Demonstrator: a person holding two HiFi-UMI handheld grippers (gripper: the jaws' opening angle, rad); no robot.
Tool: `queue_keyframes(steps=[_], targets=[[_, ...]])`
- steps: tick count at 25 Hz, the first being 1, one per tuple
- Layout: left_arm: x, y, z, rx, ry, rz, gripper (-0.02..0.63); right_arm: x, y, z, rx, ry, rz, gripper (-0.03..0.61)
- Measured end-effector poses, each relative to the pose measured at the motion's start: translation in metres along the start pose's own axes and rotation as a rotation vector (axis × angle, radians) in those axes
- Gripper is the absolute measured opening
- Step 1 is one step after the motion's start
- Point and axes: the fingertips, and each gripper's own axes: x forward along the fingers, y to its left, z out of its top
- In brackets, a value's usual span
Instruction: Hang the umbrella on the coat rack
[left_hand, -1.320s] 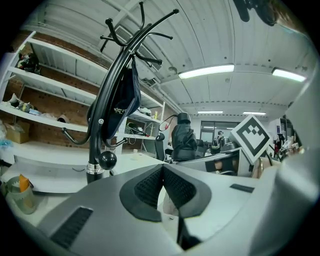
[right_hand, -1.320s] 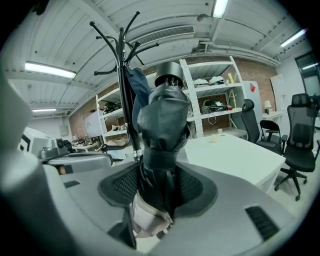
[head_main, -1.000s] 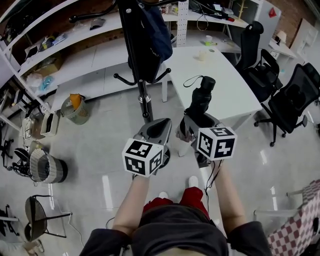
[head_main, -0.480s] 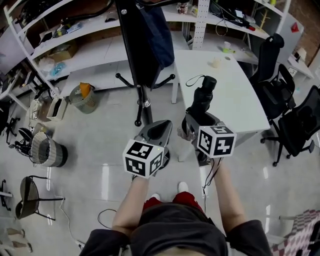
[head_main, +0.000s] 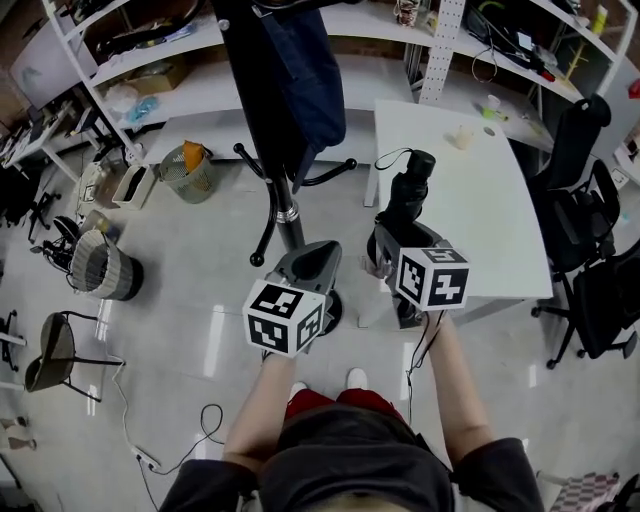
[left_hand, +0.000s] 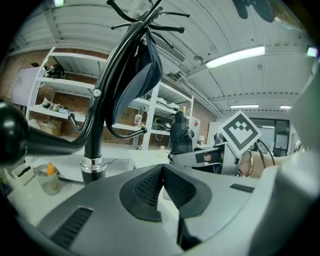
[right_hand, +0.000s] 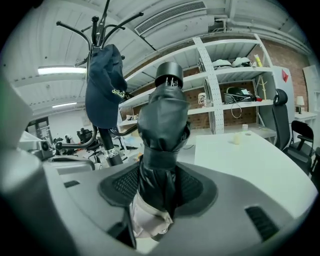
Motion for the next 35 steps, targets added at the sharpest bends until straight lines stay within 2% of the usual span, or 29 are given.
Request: queue_keyframes(steps=[10,17,27,35], targets=[[0.016,0.017,-0.003,-0.056,-0.002,0.118,0.011,0.038,-0.010,-0.006,-0.030,0.075,0.094,0.204],[0.017,0.026,-0.012,-0.078,0.008,0.166,0.011,0.056,-0.008,-0.007,-0.051,0.095,0.130,0.204],[0.008,0.032,-0.024,-0.104,0.008,0.205,0.011,0.062,0.010,-0.020,-0.079,0.118,0.177,0.204],[-0.005,0.037,-0.030,-0.124,0.003,0.223,0.011,0.057,0.024,-0.024,-0.112,0.119,0.182,0.204]])
